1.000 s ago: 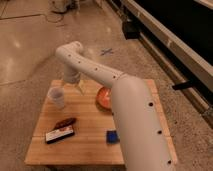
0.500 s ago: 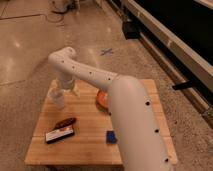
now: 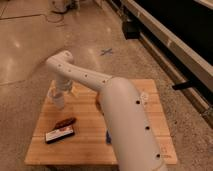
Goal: Pick up the ceramic cup
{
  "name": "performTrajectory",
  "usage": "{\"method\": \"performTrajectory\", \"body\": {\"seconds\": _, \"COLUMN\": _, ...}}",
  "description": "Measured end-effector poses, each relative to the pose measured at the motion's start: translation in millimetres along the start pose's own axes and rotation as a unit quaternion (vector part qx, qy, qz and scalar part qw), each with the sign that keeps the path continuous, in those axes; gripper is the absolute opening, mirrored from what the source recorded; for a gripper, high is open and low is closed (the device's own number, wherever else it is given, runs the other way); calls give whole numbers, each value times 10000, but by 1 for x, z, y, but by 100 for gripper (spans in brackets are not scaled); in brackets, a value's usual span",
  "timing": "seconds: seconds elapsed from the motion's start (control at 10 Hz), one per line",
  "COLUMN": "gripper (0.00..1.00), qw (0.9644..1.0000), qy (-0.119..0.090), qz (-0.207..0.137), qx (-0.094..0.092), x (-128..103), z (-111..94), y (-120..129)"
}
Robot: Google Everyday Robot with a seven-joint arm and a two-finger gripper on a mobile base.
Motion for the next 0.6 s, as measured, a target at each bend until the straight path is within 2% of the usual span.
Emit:
{"method": "performTrajectory", "body": {"seconds": 0.3, "gripper": 53, "qw": 10000, "qy": 27, "qz": 43, "qx": 60, "x": 4, "z": 8, "y": -2}}
{"method": "performTrajectory", "body": {"seconds": 0.6, "gripper": 21, "qw": 9998, "qy": -12, "qz": 48, "qx": 175, "x": 4, "z": 10, "y": -2}}
